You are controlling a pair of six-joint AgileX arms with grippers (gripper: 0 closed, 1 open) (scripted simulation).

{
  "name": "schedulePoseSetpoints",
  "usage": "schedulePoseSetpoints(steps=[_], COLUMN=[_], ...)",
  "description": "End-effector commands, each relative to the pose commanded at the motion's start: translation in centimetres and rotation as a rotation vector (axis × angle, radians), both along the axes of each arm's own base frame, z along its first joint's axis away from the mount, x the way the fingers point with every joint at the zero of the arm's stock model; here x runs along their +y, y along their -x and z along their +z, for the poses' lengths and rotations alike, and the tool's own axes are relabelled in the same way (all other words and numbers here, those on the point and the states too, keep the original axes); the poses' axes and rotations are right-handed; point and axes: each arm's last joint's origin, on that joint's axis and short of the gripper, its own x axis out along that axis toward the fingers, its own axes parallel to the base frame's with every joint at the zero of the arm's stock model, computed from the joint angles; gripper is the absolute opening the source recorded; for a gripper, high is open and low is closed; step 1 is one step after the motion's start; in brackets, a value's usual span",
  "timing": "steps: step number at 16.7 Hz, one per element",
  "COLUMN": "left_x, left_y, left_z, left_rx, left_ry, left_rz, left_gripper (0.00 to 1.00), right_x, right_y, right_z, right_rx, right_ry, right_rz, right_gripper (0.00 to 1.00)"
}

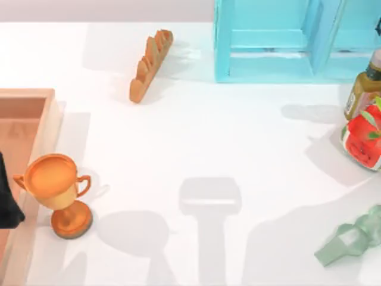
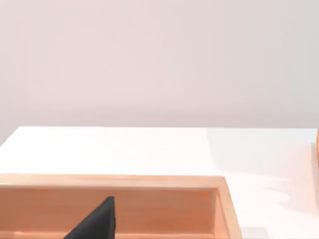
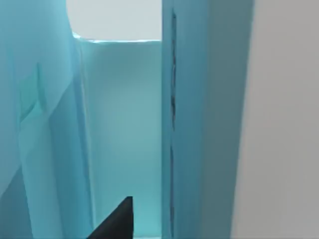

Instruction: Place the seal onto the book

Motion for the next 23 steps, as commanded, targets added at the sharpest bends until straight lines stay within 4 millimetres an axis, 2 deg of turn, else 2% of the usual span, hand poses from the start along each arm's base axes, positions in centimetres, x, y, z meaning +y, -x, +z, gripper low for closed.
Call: schedulePoseSetpoints(steps=[11,21,23], left_x=[0.0,0.0,0.0], left_y=[0.0,0.0,0.0], left_z=[0.0,0.0,0.0], left_rx=[0.0,0.0,0.0], left_ry=[0.0,0.0,0.0], left_rz=[0.0,0.0,0.0], left_gripper=[1.0,1.0,1.0], right_x=[0.0,-0.25,-0.56], right_y=[0.0,0.11,0.66], right_z=[0.0,0.1,0.73], right_rx=[0.0,0.0,0.016], right_ry=[0.0,-0.001,-0.01], right_rz=[0.0,-0.005,-0.008], right_gripper=[0.02,0.0,0.0])
